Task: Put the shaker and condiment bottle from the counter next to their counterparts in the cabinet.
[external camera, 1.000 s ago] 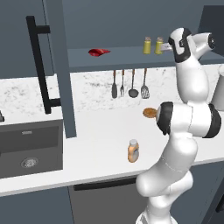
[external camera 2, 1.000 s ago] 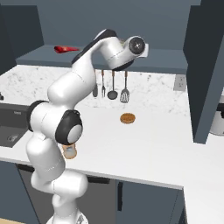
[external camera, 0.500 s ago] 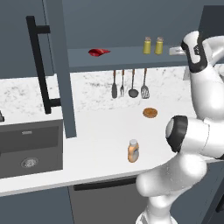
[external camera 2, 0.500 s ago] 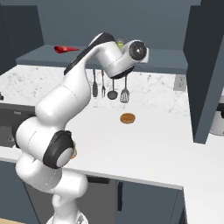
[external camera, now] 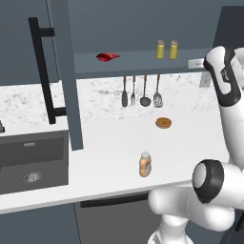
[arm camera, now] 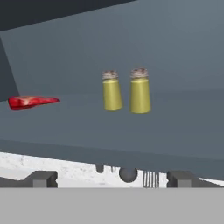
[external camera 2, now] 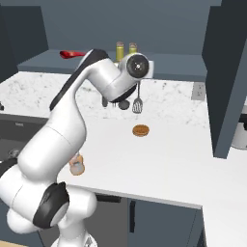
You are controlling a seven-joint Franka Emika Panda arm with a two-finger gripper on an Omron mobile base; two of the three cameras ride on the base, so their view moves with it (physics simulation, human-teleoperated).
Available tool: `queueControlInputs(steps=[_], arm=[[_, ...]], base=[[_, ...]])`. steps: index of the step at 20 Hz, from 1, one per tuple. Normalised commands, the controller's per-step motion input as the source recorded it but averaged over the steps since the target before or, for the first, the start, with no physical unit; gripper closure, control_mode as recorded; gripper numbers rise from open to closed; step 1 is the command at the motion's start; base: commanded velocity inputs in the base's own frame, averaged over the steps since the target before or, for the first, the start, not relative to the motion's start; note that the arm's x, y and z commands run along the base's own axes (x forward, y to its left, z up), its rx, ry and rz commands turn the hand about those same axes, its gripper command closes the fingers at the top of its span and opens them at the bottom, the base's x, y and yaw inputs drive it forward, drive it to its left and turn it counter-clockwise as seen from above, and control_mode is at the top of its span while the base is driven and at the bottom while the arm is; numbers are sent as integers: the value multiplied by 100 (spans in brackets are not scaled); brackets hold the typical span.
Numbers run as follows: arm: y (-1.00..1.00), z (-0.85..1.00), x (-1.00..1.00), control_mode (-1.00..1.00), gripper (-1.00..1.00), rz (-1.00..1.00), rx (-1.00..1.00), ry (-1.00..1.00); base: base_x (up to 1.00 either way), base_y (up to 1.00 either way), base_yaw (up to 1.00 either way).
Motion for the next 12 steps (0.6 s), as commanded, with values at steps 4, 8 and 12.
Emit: queueControlInputs(steps=[4, 8, 12], arm=[[26, 0, -76, -100, -100, 0, 0, 0], [25, 0, -75, -100, -100, 0, 0, 0], [31, 0, -54, -100, -100, 0, 0, 0]], base=[[0, 0, 0], [0, 0, 0], [0, 0, 0]])
